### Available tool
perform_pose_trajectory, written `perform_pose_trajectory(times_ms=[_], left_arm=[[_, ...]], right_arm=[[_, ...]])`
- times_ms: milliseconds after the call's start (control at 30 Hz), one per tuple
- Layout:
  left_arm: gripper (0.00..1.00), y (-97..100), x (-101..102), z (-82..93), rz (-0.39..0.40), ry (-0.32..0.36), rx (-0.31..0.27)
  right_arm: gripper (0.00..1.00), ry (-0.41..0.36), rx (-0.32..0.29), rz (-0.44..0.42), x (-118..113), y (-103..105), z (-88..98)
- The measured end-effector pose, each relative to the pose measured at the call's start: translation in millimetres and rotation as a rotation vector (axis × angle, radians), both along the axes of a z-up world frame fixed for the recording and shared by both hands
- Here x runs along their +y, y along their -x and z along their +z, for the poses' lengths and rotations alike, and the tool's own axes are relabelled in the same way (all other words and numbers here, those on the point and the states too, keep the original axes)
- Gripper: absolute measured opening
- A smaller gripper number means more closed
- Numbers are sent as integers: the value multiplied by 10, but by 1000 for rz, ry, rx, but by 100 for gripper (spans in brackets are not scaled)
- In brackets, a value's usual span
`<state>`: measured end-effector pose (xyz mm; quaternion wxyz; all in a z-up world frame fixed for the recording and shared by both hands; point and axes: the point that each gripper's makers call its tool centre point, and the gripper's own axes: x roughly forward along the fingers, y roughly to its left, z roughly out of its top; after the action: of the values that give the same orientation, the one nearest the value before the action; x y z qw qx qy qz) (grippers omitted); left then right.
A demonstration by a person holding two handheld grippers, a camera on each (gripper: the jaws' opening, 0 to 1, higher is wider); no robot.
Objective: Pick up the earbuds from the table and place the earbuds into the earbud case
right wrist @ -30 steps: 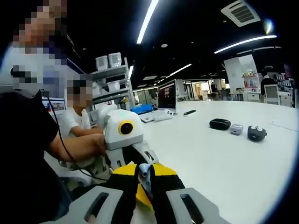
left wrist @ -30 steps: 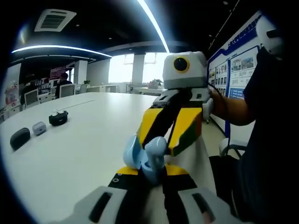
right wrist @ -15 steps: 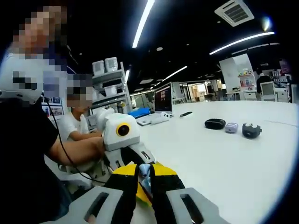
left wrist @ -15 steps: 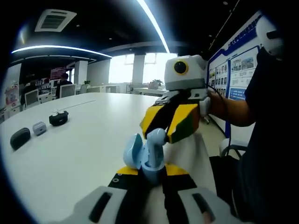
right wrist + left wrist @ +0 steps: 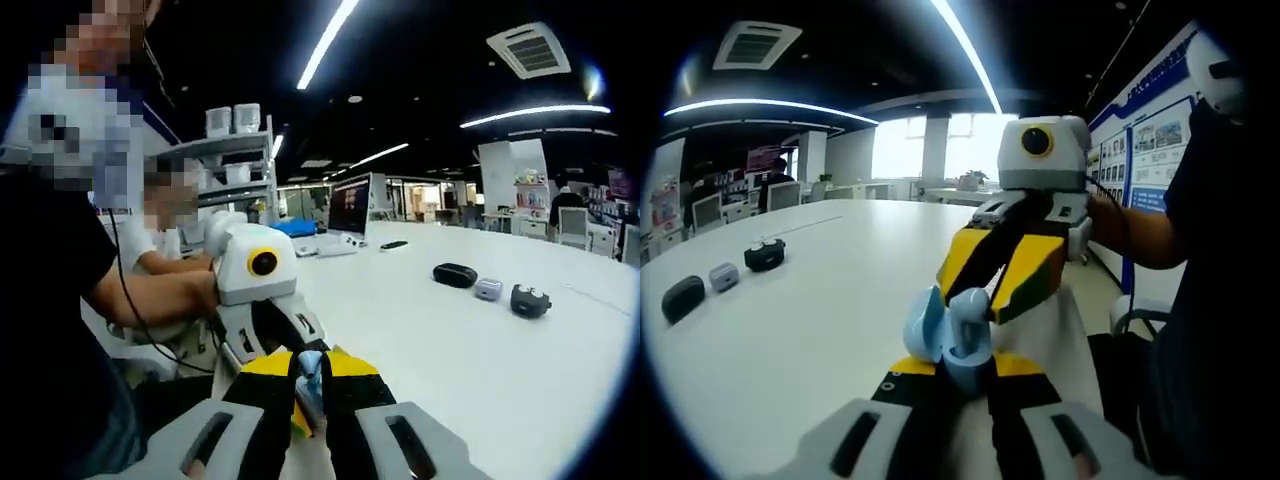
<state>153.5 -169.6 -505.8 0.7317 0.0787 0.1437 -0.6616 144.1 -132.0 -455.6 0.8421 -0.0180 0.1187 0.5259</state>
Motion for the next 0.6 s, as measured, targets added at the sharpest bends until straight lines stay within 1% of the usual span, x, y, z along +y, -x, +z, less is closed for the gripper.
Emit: perform_pose_trajectory(times_ms=[133,300,433,600], left_arm=[[19,4,-1,-1,-2,-1,-1],[19,3,1,0,-2,-2,-1],[19,7,2,0,-3,-3,-3],[19,7,5,-2,-2,-3,-5]], right_arm=[[10,33,-24,4,9,17,1],[10,178,-128,26,21,48,-13],[10,226,-144,40,50,46,-17],[10,259,-150,57,51,37,-27]])
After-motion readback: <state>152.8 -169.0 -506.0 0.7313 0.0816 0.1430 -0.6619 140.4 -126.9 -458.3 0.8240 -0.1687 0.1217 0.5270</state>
